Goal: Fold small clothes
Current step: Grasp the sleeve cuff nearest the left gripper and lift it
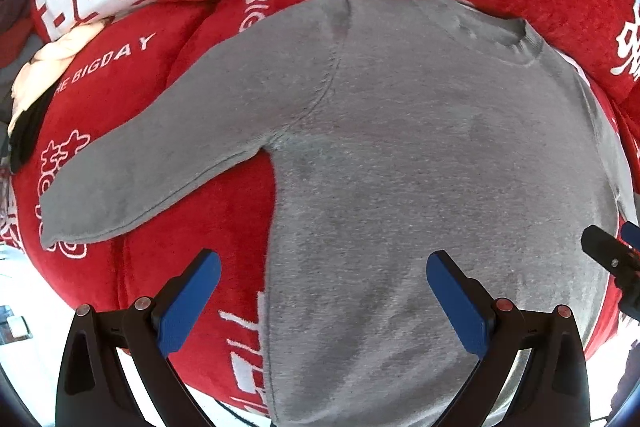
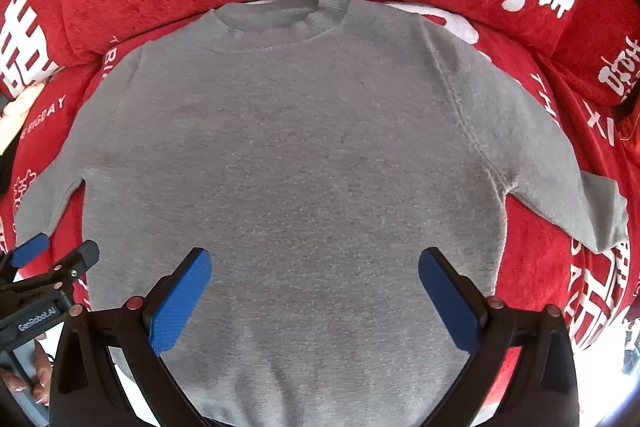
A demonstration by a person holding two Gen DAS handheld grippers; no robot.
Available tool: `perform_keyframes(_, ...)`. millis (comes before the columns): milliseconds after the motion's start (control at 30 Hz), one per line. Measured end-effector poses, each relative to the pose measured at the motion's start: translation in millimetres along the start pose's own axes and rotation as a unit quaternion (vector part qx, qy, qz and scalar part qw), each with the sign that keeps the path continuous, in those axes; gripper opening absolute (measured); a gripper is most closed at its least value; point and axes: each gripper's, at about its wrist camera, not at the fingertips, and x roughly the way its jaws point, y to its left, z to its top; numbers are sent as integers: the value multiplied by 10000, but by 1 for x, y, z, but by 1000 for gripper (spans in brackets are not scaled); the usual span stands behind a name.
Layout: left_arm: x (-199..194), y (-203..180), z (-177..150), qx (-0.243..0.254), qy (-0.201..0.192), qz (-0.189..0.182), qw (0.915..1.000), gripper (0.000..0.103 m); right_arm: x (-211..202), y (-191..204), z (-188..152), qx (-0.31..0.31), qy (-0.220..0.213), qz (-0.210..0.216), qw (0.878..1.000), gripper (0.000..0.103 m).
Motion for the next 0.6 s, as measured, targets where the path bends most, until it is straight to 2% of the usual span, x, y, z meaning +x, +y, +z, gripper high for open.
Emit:
perform_keyframes(100, 2, 7, -2, -37, 17, -103, 9999, 103, -3, 11, 3, -92, -12, -7, 10000, 103)
perform_keyframes(200, 2, 19, -4, -192, -17, -356, 9992, 103, -8, 23, 5, -215, -67, 14, 9997, 103)
perform_keyframes(333, 7, 60, -8, -818, -57, -718, 9940, 103, -13, 48, 7, -484, -148, 166, 9986, 103)
perform_keyframes(400, 12, 90, -10, -1223, -96, -853, 9888, 103, -15, 64, 6, -660, -155, 306, 9972, 103)
perform_keyframes(533, 25, 163, -19, -2166, -248, -1102, 9697, 103, -17, 88, 2, -920, -121, 567, 9941, 103)
perform_keyframes(600, 36, 199, -30, -2732, -340, -1184, 9540, 103, -17, 98, 0, -997, -84, 666, 9928, 103)
